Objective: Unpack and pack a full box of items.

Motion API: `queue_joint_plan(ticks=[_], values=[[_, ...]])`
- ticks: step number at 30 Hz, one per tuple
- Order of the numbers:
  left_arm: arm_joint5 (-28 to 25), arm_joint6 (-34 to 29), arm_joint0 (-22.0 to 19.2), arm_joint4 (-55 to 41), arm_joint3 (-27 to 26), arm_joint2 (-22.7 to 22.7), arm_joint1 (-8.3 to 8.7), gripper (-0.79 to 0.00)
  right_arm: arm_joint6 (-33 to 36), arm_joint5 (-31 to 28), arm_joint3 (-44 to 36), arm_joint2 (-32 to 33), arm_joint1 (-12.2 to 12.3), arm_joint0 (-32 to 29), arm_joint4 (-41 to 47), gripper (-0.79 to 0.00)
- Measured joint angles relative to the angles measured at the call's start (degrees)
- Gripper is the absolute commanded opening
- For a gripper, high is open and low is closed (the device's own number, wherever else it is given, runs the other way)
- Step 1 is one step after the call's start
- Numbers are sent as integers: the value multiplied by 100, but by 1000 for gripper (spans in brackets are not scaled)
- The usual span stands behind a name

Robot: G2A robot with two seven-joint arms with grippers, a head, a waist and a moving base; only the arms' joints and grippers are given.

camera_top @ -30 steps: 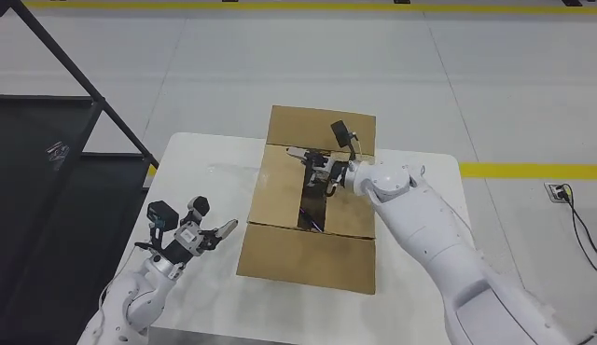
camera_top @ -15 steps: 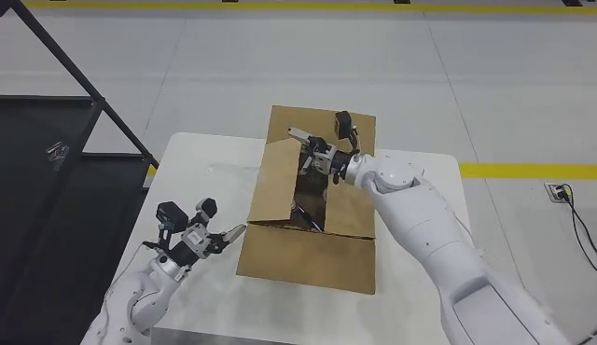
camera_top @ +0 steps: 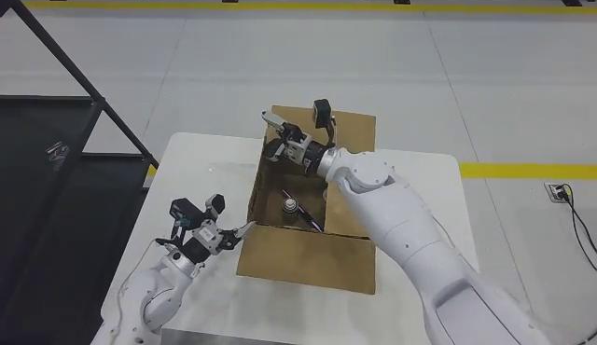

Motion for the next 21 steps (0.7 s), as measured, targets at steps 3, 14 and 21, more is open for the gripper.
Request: queue_joint_plan(ticks=[3, 14, 21], values=[[204, -13, -60, -8, 82, 16, -16, 0, -153, -77, 70, -46, -94, 32, -75, 0], [223, -21, -99, -891, 821, -734, 52, 0, -198, -271, 491, 74, -219, 164, -136, 0], [-145, 61, -54, -1111, 862, -808, 65, 0, -201, -272, 615, 181, -234, 204, -207, 0]])
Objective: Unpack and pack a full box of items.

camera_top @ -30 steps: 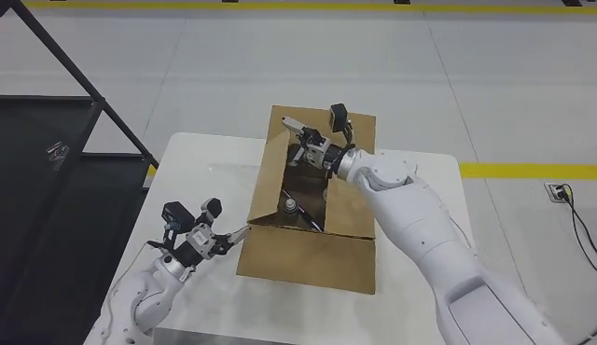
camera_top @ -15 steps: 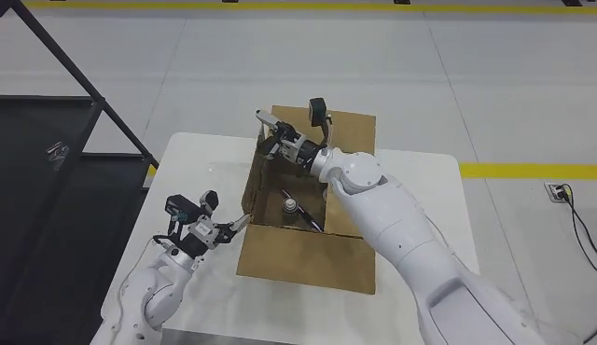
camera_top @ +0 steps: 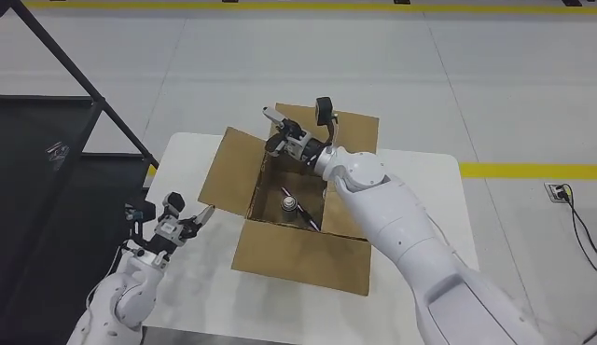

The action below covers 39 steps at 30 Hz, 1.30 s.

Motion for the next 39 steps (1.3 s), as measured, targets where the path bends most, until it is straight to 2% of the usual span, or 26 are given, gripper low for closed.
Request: queue_joint_plan(ticks=[7, 9, 13, 18, 22, 28, 31, 39], values=[[-725, 140, 44, -259, 56, -231, 55, 0, 22, -17, 71, 113, 4, -5, -47, 0], [-731, 148, 58, -236, 52, -269, 63, 0, 37, -9, 81, 143, 6, -10, -54, 0], [-373, 46, 30, -111, 97, -294, 65, 0, 75, 14, 91, 198, 7, -26, -93, 0], [860, -69, -130, 722, 253, -57, 19, 0, 75, 40, 95, 246, 3, -41, -164, 0], [1540, -236, -564, 1240, 719, 328, -53, 0, 57, 40, 108, 299, 6, -51, -211, 0], [1612, -85, -1461, 1789, 1695, 863, -159, 0, 22, 29, 111, 374, 19, -79, -292, 0], [1365, -72, -1824, 1810, 2165, 1012, -198, 0, -17, 11, 104, 412, 30, -100, -340, 0], [1392, -82, -1815, 1801, 2165, 1010, -198, 0, -195, -157, 124, 605, 116, -203, -369, 0]])
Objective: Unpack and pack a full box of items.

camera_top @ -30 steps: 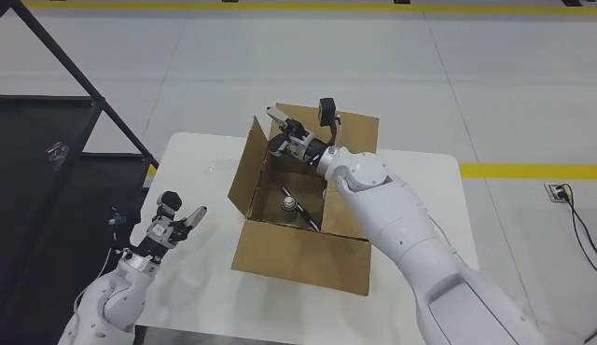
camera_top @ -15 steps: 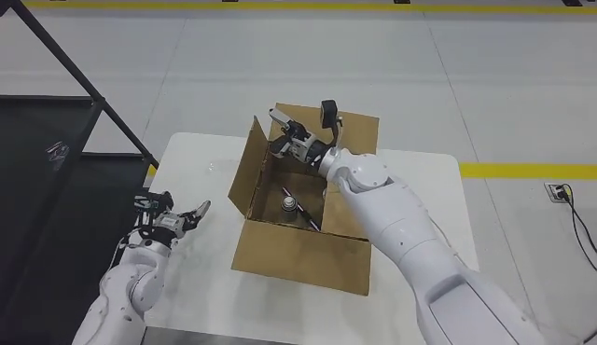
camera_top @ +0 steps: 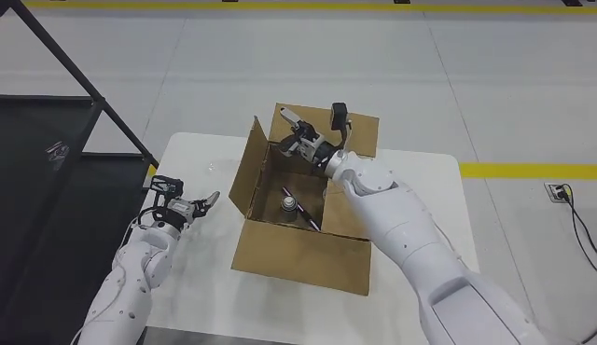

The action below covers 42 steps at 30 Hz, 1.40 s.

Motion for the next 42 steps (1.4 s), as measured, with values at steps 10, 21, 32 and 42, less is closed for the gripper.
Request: queue_joint_plan(ticks=[10, 21, 32, 42], values=[[449, 85, -1110, 392, 1318, 787, -320, 0, 46, 58, -70, 226, 102, -51, 5, 0], [601, 687, -2260, 753, 3029, 1741, -910, 0, -120, 63, -126, 412, 220, -200, -155, 0], [1555, 1408, -2602, 197, 3726, 1782, -1305, 0, -180, 178, -367, 568, 324, -346, -336, 0], [2080, 2093, -2548, -102, 3929, 1607, -1312, 0, -37, 288, -493, 661, 354, -401, -407, 0]])
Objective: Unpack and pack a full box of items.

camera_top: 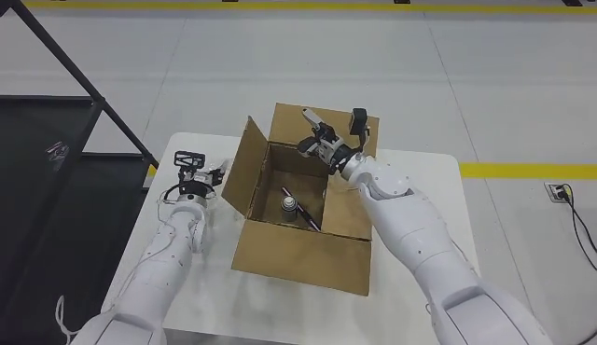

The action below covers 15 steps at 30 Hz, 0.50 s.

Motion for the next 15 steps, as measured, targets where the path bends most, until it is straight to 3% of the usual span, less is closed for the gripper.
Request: queue_joint_plan(ticks=[15], values=[[235, 321, 9, -214, -147, -192, 64, 0, 125, 41, 50, 64, -40, 23, -59, 0]])
